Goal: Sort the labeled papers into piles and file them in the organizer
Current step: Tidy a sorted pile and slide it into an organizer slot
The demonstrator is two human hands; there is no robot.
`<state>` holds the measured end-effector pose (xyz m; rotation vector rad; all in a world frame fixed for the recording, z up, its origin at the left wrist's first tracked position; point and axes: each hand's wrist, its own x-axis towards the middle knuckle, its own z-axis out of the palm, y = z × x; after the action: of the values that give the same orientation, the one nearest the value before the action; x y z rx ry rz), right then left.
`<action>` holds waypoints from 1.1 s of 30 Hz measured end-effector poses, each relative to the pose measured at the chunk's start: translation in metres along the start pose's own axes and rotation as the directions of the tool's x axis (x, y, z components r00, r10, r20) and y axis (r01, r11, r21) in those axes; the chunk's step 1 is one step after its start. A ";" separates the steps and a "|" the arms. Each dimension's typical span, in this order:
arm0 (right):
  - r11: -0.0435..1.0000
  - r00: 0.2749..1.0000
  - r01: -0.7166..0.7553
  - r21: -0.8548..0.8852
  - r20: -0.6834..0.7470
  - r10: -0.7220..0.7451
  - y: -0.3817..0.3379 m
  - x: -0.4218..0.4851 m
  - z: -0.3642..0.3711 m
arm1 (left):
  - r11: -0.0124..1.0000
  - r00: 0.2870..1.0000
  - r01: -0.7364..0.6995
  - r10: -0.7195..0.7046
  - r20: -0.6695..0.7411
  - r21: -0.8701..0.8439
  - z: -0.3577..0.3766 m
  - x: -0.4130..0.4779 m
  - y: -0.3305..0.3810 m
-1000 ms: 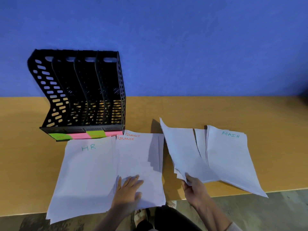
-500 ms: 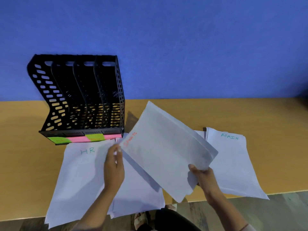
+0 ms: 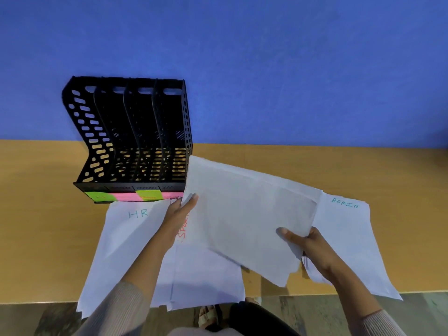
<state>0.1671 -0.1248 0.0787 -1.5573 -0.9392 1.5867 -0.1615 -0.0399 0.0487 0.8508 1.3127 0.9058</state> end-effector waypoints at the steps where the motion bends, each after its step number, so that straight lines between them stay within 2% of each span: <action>1: 0.999 1.000 0.021 -0.033 -0.007 -0.021 -0.004 0.003 0.003 | 1.000 1.000 -0.017 0.018 0.024 -0.009 0.001 -0.001 0.000; 3: 0.993 0.998 0.052 -0.104 -0.033 -0.056 -0.007 0.007 0.010 | 0.999 0.999 -0.030 0.029 0.023 0.024 0.002 -0.004 -0.004; 6: 0.990 0.987 0.109 -0.095 -0.109 -0.119 -0.006 0.011 0.018 | 0.999 0.996 -0.049 0.050 -0.071 0.024 -0.003 -0.008 -0.013; 10: 0.979 0.977 0.152 -0.134 -0.130 -0.169 0.002 0.012 0.028 | 0.992 0.980 -0.092 0.105 -0.168 0.082 -0.016 -0.014 -0.028; 12: 0.980 0.977 0.152 -0.128 -0.129 -0.169 0.010 0.013 0.031 | 0.986 0.979 -0.088 0.111 -0.170 0.142 -0.024 -0.021 -0.037; 16: 0.971 0.980 0.165 -0.173 -0.083 -0.181 0.025 0.016 0.033 | 0.982 0.993 -0.067 0.082 -0.079 0.178 -0.039 -0.032 -0.053; 22: 0.949 0.982 0.136 -0.284 -0.089 -0.168 0.045 0.026 0.037 | 0.994 0.984 -0.057 0.072 -0.165 0.092 -0.032 -0.036 -0.060; 27: 0.960 0.978 0.165 -0.225 -0.088 -0.188 0.041 0.028 0.043 | 0.991 0.975 -0.104 0.118 -0.188 0.080 -0.033 -0.036 -0.058; 30: 0.979 0.986 0.103 -0.173 -0.115 -0.124 0.052 0.030 0.048 | 0.995 0.982 -0.077 0.086 -0.169 0.060 -0.027 -0.039 -0.065; 33: 0.988 0.986 0.073 -0.134 -0.138 -0.092 0.061 0.034 0.055 | 0.997 0.974 -0.075 0.075 -0.215 0.010 -0.021 -0.038 -0.066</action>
<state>0.1117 -0.1255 0.0091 -1.6743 -1.0300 1.3600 -0.1798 -0.1014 0.0034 0.8254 1.4754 1.0798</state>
